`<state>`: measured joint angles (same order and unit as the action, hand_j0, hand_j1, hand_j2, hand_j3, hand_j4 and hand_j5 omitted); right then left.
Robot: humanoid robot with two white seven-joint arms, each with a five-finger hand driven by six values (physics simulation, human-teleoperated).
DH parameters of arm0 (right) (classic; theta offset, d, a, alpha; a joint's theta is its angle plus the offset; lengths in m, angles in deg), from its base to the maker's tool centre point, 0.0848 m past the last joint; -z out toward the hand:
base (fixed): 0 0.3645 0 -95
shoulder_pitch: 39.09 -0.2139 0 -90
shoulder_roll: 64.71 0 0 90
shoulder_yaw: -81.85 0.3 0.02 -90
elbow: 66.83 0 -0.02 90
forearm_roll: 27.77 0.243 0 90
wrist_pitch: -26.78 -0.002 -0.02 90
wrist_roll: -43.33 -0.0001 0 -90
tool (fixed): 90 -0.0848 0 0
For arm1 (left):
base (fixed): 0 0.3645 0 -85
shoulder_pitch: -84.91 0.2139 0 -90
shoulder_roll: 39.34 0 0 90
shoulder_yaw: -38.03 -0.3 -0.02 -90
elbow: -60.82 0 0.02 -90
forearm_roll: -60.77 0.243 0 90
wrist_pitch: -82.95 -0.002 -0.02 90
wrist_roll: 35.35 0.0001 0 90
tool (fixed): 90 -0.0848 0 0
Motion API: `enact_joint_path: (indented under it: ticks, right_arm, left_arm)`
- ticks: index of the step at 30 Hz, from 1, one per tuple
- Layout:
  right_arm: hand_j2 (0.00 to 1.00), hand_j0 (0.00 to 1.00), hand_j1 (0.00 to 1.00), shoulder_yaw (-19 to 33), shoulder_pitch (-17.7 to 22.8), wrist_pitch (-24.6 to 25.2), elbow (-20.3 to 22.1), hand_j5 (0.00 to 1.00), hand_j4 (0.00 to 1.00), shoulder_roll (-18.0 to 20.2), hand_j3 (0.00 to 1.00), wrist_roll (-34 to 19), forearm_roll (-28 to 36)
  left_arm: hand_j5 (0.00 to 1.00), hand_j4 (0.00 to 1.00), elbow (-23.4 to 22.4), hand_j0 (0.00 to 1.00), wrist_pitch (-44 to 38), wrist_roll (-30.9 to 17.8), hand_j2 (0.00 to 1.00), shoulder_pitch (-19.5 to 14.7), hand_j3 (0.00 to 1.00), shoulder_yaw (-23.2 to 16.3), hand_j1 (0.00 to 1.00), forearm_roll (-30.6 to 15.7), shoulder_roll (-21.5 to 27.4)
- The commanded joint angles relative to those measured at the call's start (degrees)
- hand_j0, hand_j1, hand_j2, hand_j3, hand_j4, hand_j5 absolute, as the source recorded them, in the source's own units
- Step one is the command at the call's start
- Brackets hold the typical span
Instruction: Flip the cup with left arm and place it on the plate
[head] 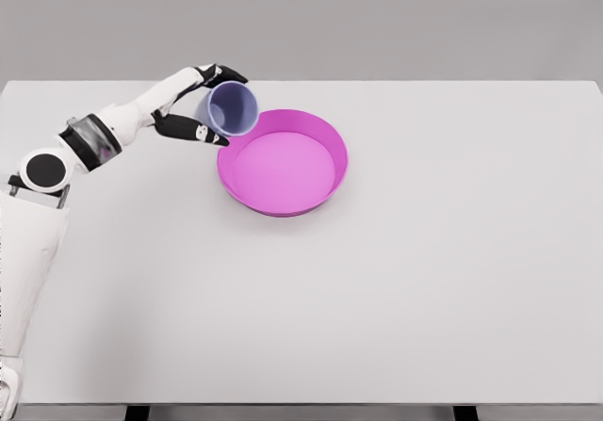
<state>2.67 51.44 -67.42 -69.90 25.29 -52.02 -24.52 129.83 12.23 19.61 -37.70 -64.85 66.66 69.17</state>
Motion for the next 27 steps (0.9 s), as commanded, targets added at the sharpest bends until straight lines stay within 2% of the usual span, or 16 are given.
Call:
enact_joint_path:
  ticks: [1,5,8,13,17,21,23,27]
  right_arm:
    - [1.00,1.00,1.00,0.0,0.0,0.0,0.0,1.00,1.00,0.0,1.00,0.0,0.0]
    - [1.00,1.00,1.00,0.0,0.0,0.0,0.0,1.00,1.00,0.0,1.00,0.0,0.0]
    - [1.00,1.00,1.00,0.0,0.0,0.1,0.0,1.00,1.00,0.0,1.00,0.0,0.0]
    - [1.00,1.00,1.00,0.0,0.0,0.0,0.0,1.00,1.00,0.0,1.00,0.0,0.0]
    - [1.00,1.00,1.00,0.0,0.0,0.1,0.0,1.00,1.00,0.0,1.00,0.0,0.0]
    - [1.00,1.00,1.00,0.0,0.0,0.0,0.0,1.00,1.00,0.0,1.00,0.0,0.0]
    - [1.00,1.00,1.00,0.0,0.0,0.0,0.0,1.00,1.00,0.0,1.00,0.0,0.0]
    - [1.00,1.00,1.00,0.0,0.0,0.1,0.0,1.00,1.00,0.0,1.00,0.0,0.0]
  left_arm:
    - [0.68,0.68,0.1,0.68,0.4,0.0,0.68,0.0,0.68,-1.6,0.68,-2.6,-0.8]
    - [0.68,0.68,-0.1,0.68,0.4,0.0,0.68,0.1,0.68,-4.1,0.68,-4.9,-2.0]
    - [0.69,0.69,-0.5,0.69,0.4,0.0,0.69,0.6,0.69,-4.4,0.69,-5.8,-2.0]
    - [0.69,0.69,-0.6,0.69,3.0,0.0,0.69,0.5,0.69,-7.3,0.69,-11.9,-3.0]
    - [0.69,0.69,-5.0,0.69,3.1,0.0,0.69,0.4,0.69,-7.4,0.69,-11.1,-5.1]
    - [0.69,0.69,-7.0,0.69,3.1,0.0,0.69,0.3,0.69,-7.5,0.69,-11.2,-5.3]
    - [0.70,0.70,-10.4,0.70,3.2,0.0,0.70,0.0,0.70,-7.5,0.70,-11.0,-6.3]
    - [0.70,0.70,-11.3,0.70,3.3,0.0,0.70,-0.1,0.70,-7.3,0.70,-12.1,-6.5]
